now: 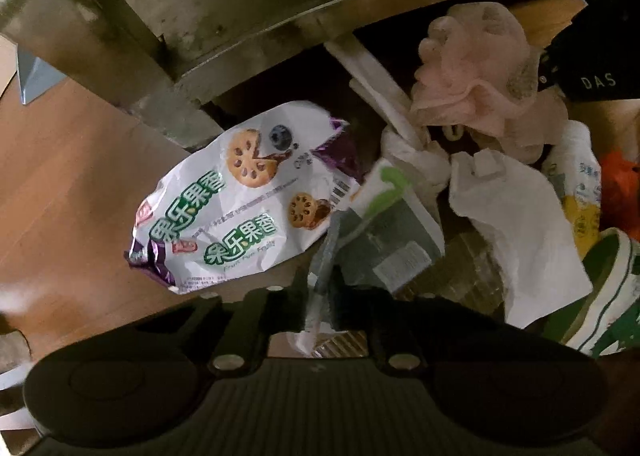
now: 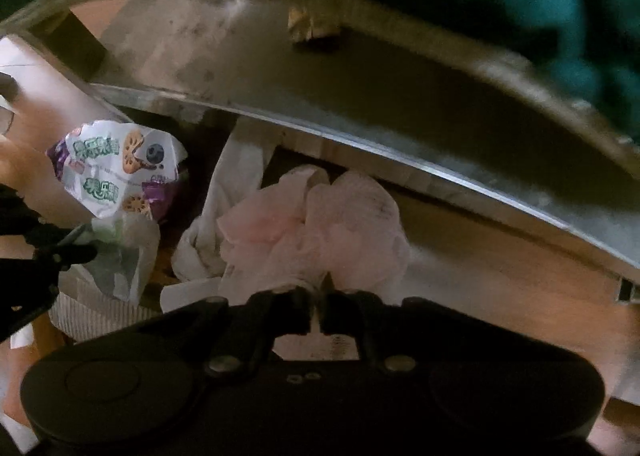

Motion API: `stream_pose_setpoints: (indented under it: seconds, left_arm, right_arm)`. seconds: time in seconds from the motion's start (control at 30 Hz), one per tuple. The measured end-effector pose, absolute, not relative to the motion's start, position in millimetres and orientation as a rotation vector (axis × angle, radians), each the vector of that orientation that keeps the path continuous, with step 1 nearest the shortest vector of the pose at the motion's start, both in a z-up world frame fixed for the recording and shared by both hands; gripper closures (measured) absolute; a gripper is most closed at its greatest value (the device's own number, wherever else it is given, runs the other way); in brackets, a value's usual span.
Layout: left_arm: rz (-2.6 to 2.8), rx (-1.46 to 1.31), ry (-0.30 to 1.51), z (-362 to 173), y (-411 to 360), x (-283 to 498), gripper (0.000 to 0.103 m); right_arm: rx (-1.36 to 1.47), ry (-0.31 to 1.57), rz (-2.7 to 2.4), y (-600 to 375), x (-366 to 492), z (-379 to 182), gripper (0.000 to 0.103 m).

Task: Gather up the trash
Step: 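Lower the right gripper onto the pink bath puff while the left grasps the juice carton, then carry the pink puff and juice carton in both grippers to the teal wastebasket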

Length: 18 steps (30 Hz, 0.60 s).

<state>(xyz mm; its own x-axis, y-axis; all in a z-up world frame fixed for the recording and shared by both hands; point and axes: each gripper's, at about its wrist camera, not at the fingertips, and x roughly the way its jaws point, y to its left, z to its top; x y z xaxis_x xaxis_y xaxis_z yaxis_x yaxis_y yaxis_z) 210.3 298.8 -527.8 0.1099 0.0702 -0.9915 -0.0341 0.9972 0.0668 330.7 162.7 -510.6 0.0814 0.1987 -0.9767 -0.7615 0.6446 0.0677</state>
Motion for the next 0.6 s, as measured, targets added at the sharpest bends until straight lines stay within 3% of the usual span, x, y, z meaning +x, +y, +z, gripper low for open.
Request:
stream_pose_setpoints:
  seconds: [0.33, 0.6]
  left_arm:
    - [0.066, -0.033, 1.427, -473.6, 303.1, 212.7, 0.099]
    - [0.035, -0.031, 1.414, -403.6, 277.9, 217.0, 0.099]
  right_arm:
    - [-0.502, 1.254, 0.772, 133.0, 319.9, -446.1, 0.100]
    - [-0.451, 1.174, 0.765, 95.7, 305.9, -348.1, 0.101]
